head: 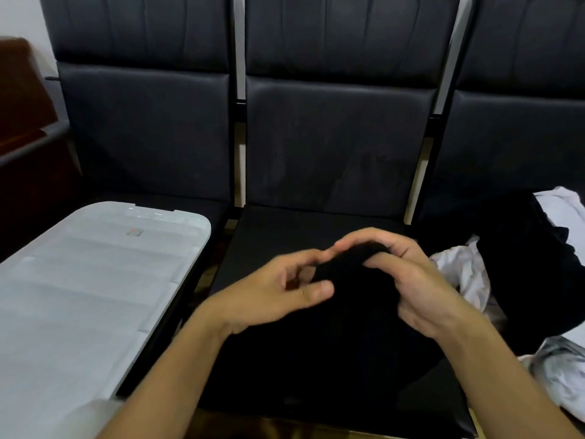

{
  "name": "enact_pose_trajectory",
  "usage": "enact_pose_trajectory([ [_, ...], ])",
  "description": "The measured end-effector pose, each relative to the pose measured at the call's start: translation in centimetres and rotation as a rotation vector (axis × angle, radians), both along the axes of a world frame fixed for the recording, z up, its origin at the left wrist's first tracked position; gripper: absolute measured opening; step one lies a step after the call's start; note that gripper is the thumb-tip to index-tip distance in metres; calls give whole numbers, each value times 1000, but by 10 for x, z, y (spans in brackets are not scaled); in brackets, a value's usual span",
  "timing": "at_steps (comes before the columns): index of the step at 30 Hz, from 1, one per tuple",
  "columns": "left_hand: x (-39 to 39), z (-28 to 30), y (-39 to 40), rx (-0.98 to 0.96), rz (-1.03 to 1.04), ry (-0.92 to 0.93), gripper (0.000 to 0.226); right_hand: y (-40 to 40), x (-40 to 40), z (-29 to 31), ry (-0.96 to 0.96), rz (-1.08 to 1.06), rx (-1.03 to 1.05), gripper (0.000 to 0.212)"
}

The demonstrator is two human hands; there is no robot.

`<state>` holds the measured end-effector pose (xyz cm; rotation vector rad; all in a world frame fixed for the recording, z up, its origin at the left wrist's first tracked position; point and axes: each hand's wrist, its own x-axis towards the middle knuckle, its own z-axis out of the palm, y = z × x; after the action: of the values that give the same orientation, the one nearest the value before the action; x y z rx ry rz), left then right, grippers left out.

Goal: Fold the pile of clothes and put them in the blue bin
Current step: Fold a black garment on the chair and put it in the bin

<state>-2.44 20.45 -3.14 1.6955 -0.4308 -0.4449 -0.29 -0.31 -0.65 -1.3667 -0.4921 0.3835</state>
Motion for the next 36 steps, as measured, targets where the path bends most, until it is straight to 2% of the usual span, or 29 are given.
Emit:
enact_pose_trajectory([
  [1, 2, 4, -3, -29, 84, -30, 23, -2, 1, 0, -9, -45, 4, 37],
  [3, 6, 7, 2, 4, 249, -110, 17, -11, 8, -4, -117, -196, -106, 33],
  [5, 10, 10, 15, 129, 373, -203, 10, -25, 17, -16, -375, -331, -458, 38],
  [7, 11, 14, 30, 273, 414, -269, 5, -38, 25, -28, -524, -376, -843, 37],
  [10, 12, 17, 48, 511, 467, -352, 18, -53, 30, -37, -557, -440, -1173, 19],
  [13, 9, 28, 61, 597, 681, -512, 16, -63, 32, -35, -598, -544, -1322, 13],
  [16, 4, 37, 76, 688, 894, -616, 13, -78, 34, -33, -506, -608, -1283, 21],
  [18, 0, 37, 87, 792, 966, -634, 5, -89, 36, -32, -447, -630, -1143, 28],
  [22, 1, 28, 105, 943, 977, -520, 30, -93, 35, -32, -392, -622, -872, 30],
  [25, 2, 23, 113, 1020, 900, -388, 32, -92, 31, -30, -175, -577, -623, 18],
  [26, 2, 22, 114, 1026, 901, -369, 31, -95, 31, -31, -119, -587, -554, 19],
  [28, 2, 19, 117, 1014, 949, -388, 37, -98, 30, -31, -50, -633, -449, 39],
  [31, 3, 16, 115, 1022, 1033, -445, 39, -95, 27, -29, -58, -708, -280, 36],
  [36, 5, 13, 119, 983, 1047, -450, 34, -89, 30, -27, -125, -858, -183, 35],
])
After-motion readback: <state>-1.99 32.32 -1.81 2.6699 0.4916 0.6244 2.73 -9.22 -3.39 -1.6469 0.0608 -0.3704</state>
